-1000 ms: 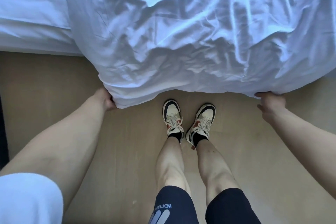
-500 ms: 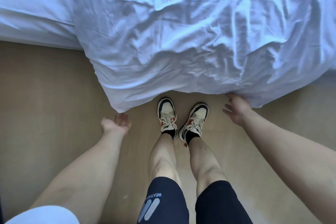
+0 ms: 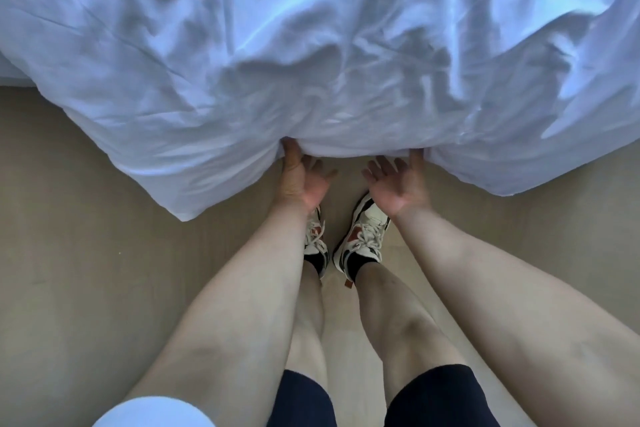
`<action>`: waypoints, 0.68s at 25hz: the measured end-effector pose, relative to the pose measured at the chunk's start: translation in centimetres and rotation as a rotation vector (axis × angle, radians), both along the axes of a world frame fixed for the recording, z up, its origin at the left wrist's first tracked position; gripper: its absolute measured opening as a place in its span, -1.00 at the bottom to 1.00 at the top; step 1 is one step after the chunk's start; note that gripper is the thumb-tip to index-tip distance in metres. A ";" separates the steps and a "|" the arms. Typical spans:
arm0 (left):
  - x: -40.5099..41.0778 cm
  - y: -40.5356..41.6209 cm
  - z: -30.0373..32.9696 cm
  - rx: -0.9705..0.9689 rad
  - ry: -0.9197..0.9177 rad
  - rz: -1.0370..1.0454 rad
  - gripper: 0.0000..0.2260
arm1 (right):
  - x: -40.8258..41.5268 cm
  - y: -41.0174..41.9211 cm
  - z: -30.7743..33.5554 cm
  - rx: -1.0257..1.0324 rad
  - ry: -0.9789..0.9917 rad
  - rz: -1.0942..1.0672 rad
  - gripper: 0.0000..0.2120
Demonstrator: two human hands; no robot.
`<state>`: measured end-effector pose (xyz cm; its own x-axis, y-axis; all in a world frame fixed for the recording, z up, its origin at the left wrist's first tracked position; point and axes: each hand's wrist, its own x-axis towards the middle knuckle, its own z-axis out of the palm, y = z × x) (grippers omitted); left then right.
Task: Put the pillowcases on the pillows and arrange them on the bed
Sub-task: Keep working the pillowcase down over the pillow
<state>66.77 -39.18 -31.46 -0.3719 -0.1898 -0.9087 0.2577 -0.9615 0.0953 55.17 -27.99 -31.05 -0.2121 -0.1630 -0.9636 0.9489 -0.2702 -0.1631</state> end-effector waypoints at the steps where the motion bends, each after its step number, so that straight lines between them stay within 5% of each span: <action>1: -0.4 -0.3 -0.7 -0.020 0.044 0.047 0.27 | -0.3 -0.5 -1.3 -0.062 0.022 -0.035 -0.29; 4: -0.3 -1.6 -3.4 -0.123 0.290 0.264 -0.07 | -1.8 -1.6 -4.0 -0.359 0.115 -0.215 -0.46; 7: 1.3 -2.5 -4.3 -0.129 0.424 0.370 -0.05 | -2.2 -1.3 -4.1 -0.530 0.145 -0.327 -0.22; 17: 8.7 3.7 9.8 -0.118 0.257 0.319 -0.47 | 4.9 6.6 10.0 -0.341 0.082 -0.294 -0.19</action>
<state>75.51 -35.52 -21.69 -0.4891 -0.4296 -0.7591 0.5705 -0.8159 0.0942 60.10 -21.41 -21.07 -0.3707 -0.3896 -0.8431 0.8112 -0.5779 -0.0896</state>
